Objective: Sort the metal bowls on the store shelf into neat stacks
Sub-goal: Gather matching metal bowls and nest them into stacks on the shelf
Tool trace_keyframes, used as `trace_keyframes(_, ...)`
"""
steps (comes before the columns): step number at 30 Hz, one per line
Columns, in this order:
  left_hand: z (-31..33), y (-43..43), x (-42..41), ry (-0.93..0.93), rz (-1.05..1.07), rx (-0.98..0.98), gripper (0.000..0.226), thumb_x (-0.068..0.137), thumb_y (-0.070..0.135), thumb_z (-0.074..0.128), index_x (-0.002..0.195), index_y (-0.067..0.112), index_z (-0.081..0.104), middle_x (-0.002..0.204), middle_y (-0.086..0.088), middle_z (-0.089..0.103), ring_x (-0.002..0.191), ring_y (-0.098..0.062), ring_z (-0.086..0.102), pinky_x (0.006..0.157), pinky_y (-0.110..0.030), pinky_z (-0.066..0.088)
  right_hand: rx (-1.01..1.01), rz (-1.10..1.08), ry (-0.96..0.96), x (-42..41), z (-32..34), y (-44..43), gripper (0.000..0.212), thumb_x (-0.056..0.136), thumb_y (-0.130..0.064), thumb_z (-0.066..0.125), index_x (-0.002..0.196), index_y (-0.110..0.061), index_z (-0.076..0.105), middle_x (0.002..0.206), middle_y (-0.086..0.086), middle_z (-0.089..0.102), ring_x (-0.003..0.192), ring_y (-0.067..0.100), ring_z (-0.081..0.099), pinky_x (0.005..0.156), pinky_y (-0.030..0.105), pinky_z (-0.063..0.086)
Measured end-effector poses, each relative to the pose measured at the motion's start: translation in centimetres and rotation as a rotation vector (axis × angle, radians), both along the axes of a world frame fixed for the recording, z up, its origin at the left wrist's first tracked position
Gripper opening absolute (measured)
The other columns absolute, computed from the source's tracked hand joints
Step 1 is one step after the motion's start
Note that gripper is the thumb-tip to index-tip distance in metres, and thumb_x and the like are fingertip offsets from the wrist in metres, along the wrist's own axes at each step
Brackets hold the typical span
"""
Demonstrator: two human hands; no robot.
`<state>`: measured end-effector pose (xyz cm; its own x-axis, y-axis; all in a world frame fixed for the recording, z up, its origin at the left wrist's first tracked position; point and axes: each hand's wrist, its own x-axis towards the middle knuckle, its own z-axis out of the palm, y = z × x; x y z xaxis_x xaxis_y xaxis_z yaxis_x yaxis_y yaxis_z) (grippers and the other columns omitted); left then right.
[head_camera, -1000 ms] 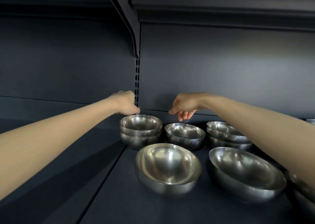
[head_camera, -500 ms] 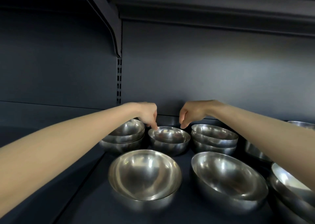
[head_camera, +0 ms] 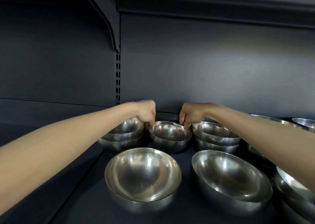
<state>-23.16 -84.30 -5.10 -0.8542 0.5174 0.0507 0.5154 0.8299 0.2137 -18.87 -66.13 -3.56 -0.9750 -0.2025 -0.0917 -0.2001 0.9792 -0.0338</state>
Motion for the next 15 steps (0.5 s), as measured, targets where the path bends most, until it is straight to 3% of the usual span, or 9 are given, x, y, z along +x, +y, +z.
trace_keyframes(2,0.4,-0.1,-0.1,0.005,0.003,0.031,0.015,0.076,0.008,0.068,0.064,0.016,0.071,0.067,-0.004,0.068,0.06,-0.01,0.058,0.063,-0.021,0.043,-0.002,-0.005,0.025,0.2,0.4,-0.1,0.008,0.077,-0.003,0.071,0.084,-0.004,0.07,0.066,-0.002,0.058,0.063,0.011,0.049,0.054,0.02,0.038)
trace_keyframes(4,1.0,-0.2,0.0,0.007,0.006,0.061,0.019,0.077,0.006,0.065,0.062,0.016,0.068,0.065,-0.004,0.068,0.056,-0.008,0.058,0.06,-0.02,0.042,-0.002,-0.023,0.055,0.4,1.0,-0.1,0.01,0.078,-0.001,0.067,0.087,-0.002,0.071,0.064,-0.005,0.059,0.069,0.012,0.053,0.061,0.023,0.043)
trace_keyframes(7,2.3,-0.5,0.4,0.024,0.011,0.124,0.013,0.079,0.005,0.064,0.069,0.009,0.072,0.054,0.004,0.065,0.043,0.003,0.054,0.06,-0.019,0.042,-0.039,-0.052,0.123,0.4,2.3,0.1,0.018,0.08,-0.002,0.063,0.094,-0.006,0.073,0.068,-0.007,0.063,0.081,0.015,0.06,0.078,0.027,0.049)
trace_keyframes(12,5.7,-2.8,1.4,0.096,0.041,0.183,0.013,0.083,0.004,0.062,0.087,-0.001,0.074,0.066,-0.003,0.066,0.041,0.006,0.054,0.053,-0.01,0.042,-0.181,-0.011,0.231,0.6,5.2,-1.1,0.019,0.083,-0.003,0.059,0.094,-0.006,0.074,0.081,0.004,0.069,0.081,0.014,0.06,0.083,0.031,0.051)
trace_keyframes(15,7.0,-5.4,1.9,0.136,0.088,0.192,0.013,0.083,0.004,0.063,0.088,-0.001,0.074,0.069,-0.007,0.066,0.042,0.003,0.055,0.055,-0.014,0.041,-0.24,0.025,0.29,0.7,6.0,-3.2,0.02,0.083,-0.002,0.056,0.091,-0.006,0.074,0.088,0.006,0.071,0.08,0.011,0.059,0.079,0.026,0.05)
